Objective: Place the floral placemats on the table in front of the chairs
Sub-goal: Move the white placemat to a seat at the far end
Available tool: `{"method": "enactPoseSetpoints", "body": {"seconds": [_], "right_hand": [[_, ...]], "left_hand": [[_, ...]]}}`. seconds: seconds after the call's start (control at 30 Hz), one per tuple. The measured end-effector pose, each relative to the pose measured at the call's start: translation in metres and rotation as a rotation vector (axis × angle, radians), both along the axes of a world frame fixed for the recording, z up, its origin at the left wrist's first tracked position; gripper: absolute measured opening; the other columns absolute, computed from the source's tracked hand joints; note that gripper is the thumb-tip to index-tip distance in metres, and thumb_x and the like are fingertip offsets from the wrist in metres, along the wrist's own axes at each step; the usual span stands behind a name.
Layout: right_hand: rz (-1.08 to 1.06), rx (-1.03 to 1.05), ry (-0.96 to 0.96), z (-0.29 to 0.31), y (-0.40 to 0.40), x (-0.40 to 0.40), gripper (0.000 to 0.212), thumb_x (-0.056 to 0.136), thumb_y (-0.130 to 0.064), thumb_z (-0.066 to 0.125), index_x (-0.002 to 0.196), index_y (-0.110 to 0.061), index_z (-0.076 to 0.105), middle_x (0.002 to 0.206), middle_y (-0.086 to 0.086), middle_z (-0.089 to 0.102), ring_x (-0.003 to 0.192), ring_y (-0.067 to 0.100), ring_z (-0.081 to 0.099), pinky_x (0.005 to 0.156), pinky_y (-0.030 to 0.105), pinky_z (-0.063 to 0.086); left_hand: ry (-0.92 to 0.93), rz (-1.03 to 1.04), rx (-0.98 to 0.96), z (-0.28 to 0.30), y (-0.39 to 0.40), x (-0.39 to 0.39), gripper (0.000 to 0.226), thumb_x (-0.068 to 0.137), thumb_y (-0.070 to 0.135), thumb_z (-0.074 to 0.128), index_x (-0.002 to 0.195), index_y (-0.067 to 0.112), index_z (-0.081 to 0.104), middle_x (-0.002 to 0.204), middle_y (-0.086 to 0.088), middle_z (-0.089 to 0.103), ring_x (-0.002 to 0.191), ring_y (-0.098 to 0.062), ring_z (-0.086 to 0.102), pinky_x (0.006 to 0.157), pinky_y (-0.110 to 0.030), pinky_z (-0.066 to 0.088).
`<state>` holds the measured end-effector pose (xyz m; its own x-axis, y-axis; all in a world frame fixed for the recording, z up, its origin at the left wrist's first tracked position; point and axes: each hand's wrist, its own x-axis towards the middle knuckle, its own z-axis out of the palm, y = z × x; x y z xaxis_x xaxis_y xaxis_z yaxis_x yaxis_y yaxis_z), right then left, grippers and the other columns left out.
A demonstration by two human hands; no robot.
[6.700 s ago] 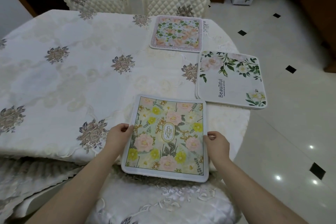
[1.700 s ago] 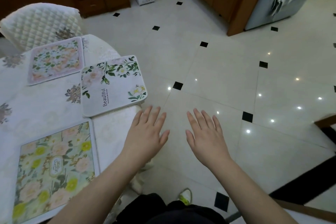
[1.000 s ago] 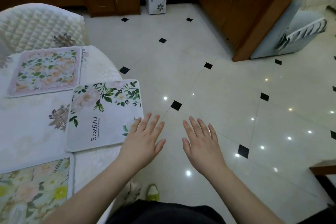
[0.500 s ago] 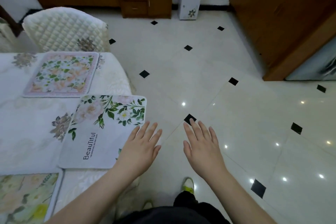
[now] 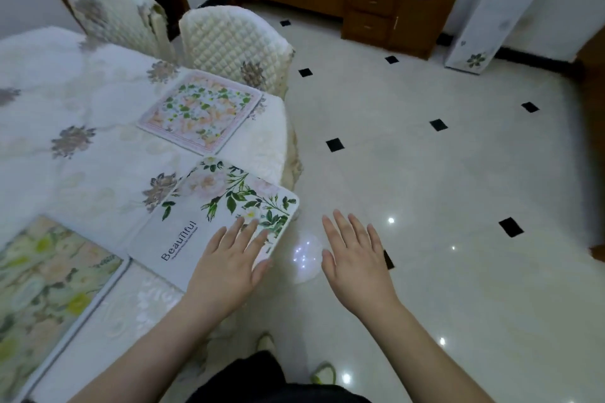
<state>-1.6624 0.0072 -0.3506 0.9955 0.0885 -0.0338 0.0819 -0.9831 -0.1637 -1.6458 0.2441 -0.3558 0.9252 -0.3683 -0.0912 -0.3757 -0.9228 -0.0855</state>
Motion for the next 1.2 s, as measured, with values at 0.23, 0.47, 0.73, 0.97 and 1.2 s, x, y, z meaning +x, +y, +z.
{"method": "enactPoseSetpoints", "body": {"seconds": [0.23,0.47,0.73,0.97,1.2], "right_hand": [[0.246,-0.017,0.041,-0.006,0.045,0.065,0.056,0.094,-0.035,0.031,0.146,-0.021,0.043,0.151,0.002,0.044,0.139,0.027,0.041,0.114,0.049,0.027],[0.447,-0.056,0.102,-0.003,0.090,0.126,0.063,0.093,-0.040,0.017,0.151,-0.023,0.035,0.158,0.000,0.032,0.145,0.025,0.031,0.117,0.047,0.019],[0.609,-0.063,0.130,-0.018,0.128,0.171,0.060,0.093,-0.039,0.027,0.149,-0.022,0.037,0.156,0.002,0.036,0.142,0.025,0.035,0.117,0.047,0.020],[0.849,-0.077,0.271,-0.043,0.145,0.219,0.067,0.092,-0.045,0.011,0.156,-0.025,0.016,0.164,0.001,0.011,0.151,0.021,0.007,0.120,0.041,0.001],[1.063,-0.117,0.271,-0.078,0.143,0.254,0.062,0.092,-0.046,0.040,0.149,-0.021,0.038,0.157,0.014,0.032,0.146,0.033,0.027,0.118,0.048,0.019]], "left_hand": [[-0.036,0.216,-0.032,-0.002,0.029,0.011,0.058,0.094,0.047,0.033,0.133,0.015,0.061,0.141,-0.010,0.057,0.132,-0.033,0.052,0.106,-0.046,0.026],[-0.020,0.397,-0.075,-0.010,0.058,0.035,0.059,0.092,0.047,0.032,0.130,0.015,0.064,0.139,-0.009,0.059,0.130,-0.031,0.053,0.107,-0.049,0.041],[-0.013,0.553,-0.059,-0.020,0.083,0.042,0.058,0.091,0.047,0.034,0.127,0.016,0.066,0.137,-0.008,0.061,0.127,-0.030,0.057,0.102,-0.048,0.047],[-0.007,0.753,-0.092,-0.038,0.073,0.039,0.057,0.094,0.046,0.032,0.133,0.017,0.061,0.145,-0.008,0.053,0.134,-0.029,0.050,0.106,-0.048,0.045],[0.059,1.043,-0.104,-0.054,0.040,0.040,0.056,0.095,0.045,0.032,0.137,0.017,0.057,0.146,-0.007,0.052,0.136,-0.028,0.047,0.111,-0.044,0.035]]}}
